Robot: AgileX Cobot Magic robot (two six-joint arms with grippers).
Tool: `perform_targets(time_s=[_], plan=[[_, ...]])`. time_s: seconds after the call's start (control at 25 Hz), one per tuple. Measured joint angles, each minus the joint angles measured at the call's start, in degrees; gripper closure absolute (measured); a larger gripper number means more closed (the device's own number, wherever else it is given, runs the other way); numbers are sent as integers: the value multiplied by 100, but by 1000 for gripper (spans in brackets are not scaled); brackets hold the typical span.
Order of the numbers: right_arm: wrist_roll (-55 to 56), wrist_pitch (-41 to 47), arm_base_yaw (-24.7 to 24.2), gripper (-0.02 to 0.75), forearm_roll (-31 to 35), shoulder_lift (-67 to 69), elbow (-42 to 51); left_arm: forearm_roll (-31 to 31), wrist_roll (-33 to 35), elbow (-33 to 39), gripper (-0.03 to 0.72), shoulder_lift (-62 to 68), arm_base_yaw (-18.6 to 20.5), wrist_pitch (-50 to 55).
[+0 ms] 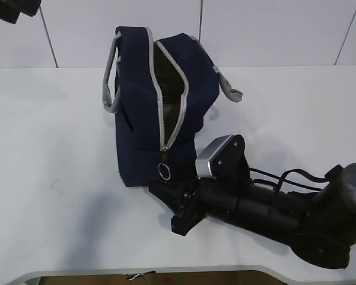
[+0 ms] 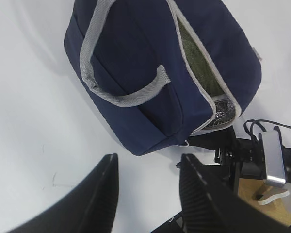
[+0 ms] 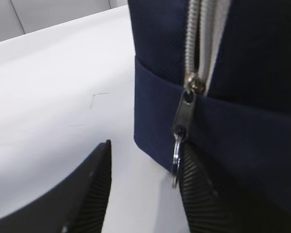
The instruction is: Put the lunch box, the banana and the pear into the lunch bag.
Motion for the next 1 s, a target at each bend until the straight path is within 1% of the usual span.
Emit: perform_targets(time_s=[0.28,0.56,0.8,1.0], plan=[[58,0,0,373,-38,10,0,0,0,0,372,-15,0,0],[70,0,0,373,86,10,0,0,-10,0,372,-15,0,0],[70,0,0,451,119,10,0,-85,-10,0,372,-15,0,0],[83,0,0,471,119,10,0,-157,-10,0,372,-15,0,0]])
